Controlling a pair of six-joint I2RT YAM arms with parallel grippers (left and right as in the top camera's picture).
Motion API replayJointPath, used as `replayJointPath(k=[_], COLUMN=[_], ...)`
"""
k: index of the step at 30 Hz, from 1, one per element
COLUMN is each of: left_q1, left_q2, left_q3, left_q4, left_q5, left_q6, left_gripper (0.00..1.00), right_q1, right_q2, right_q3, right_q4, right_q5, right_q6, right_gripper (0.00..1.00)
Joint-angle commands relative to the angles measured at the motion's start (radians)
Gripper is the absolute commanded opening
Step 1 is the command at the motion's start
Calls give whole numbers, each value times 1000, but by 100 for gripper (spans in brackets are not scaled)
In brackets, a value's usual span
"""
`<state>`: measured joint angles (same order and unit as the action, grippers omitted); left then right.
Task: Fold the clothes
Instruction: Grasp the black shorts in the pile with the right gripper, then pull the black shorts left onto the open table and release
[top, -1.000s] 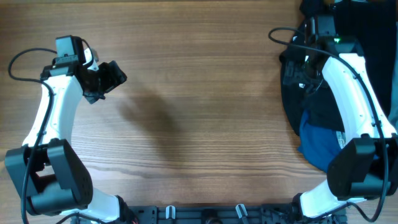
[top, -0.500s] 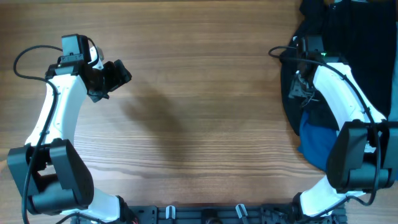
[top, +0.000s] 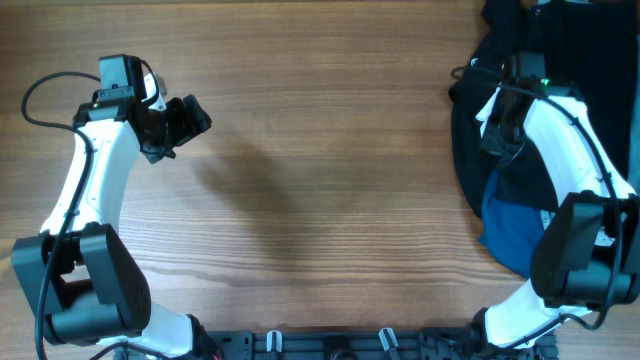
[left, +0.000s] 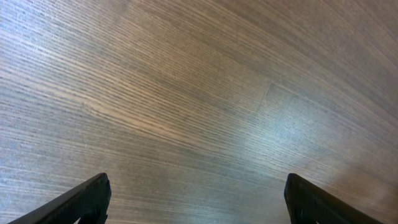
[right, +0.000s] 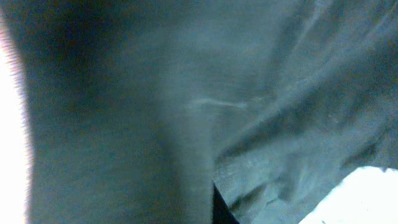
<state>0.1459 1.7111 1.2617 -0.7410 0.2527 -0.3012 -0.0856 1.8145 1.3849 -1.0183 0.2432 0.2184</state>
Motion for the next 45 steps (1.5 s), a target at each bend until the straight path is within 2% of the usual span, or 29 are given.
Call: replayJointPath(k=[1, 4, 6, 15, 22, 29, 35, 36, 41, 43, 45], left_q1=[-1, 0, 15, 168, 298, 367, 384, 381, 342, 313, 278], left_q2=[-5, -5, -5, -5, -5, -5, -5, -5, -5, -6, -6], left_q3=[18, 18, 18, 18, 18, 18, 18, 18, 18, 18, 18], left_q4=[13, 21, 27, 27, -11, -26, -26, -26, -18, -6, 9], left_q5=[4, -1, -3, -2, -3, -3, -3, -2, 26, 62, 73], left_q6=[2, 2, 2, 1, 2, 6, 6, 6, 49, 85, 93], left_gripper=[90, 89, 89, 89, 89, 90, 90, 90, 91, 91, 91], right_q1=[59, 140, 265, 633, 920, 1096, 1138, 1125, 1003, 922, 827], right_q2=[-64, -93, -95, -32, 116, 183, 182, 179, 135, 104, 71], right_q3=[158, 277, 370, 384, 384, 384, 391, 396, 431, 443, 443], right_q4=[-42, -100, -138, -64, 60, 87, 87, 81, 38, 29, 29], right_q5=[-229, -238, -242, -267, -458, -524, -546, -531, -439, -423, -423], right_q6=[-114, -120, -122, -84, -84, -84, -85, -77, -31, -23, 0], right_gripper=[4, 4, 4, 4, 4, 4, 4, 12, 70, 83, 88])
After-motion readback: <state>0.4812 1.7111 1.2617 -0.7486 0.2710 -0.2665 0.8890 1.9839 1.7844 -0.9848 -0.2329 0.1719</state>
